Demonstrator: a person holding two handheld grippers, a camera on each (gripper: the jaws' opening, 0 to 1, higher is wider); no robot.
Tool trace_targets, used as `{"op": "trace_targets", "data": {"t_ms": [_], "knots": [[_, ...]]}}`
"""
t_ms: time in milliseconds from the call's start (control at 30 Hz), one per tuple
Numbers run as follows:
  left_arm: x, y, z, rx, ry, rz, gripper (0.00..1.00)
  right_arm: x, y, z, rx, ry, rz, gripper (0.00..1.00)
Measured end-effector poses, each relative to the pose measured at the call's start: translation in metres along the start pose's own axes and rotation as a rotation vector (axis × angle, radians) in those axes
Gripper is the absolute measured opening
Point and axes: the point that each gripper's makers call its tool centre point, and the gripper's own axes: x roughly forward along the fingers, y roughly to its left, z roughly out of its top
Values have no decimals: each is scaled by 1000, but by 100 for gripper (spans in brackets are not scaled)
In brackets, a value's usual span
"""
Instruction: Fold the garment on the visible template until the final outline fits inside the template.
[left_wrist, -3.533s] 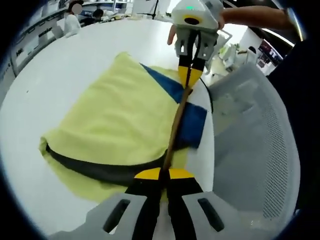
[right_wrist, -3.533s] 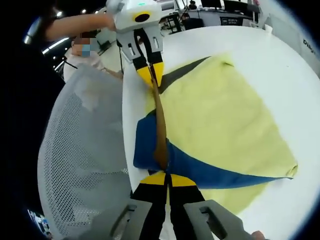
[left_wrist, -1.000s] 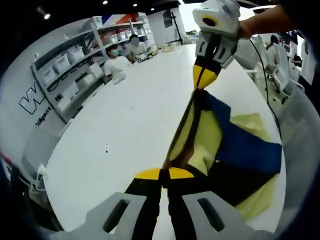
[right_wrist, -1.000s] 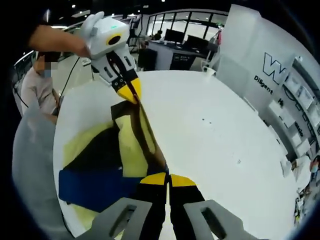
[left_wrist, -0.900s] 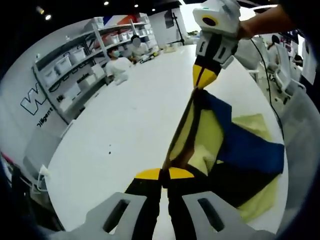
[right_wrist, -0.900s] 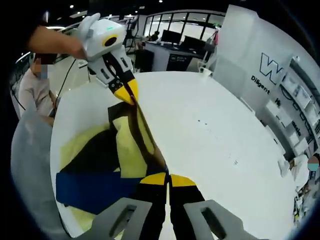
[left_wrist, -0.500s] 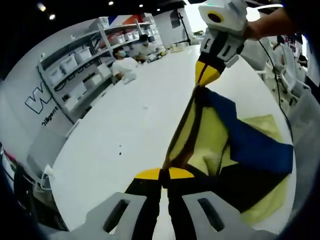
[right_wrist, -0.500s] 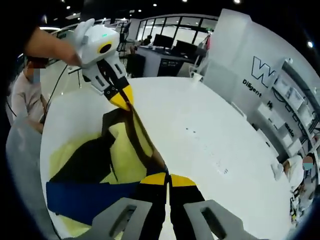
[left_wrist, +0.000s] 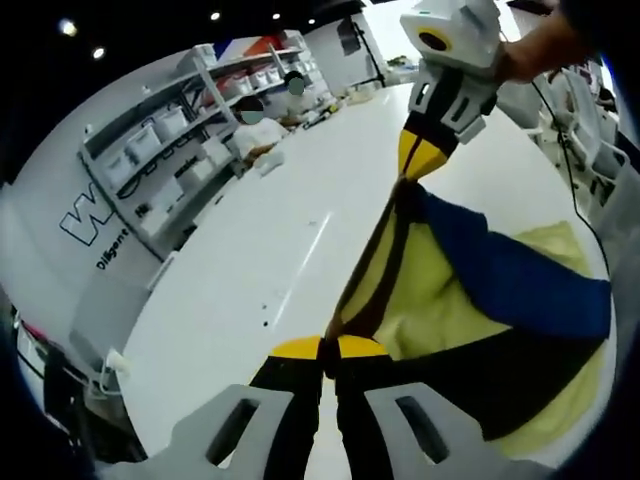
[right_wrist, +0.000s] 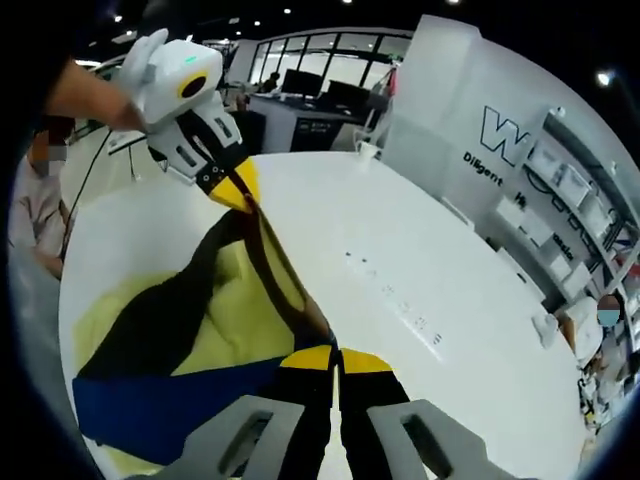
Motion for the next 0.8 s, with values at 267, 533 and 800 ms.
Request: {"op": "trace_targets", "data": {"t_ms": [267, 533, 800], "knots": [[18, 1, -6, 22, 17, -5, 9, 16, -10, -10, 8, 3, -26, 0], [37, 10, -19, 26, 53, 8, 9, 39, -17, -11, -18, 5, -34, 0], [52, 16, -37, 9, 100, 16, 9, 63, -22, -15, 43, 5, -48, 0]]}}
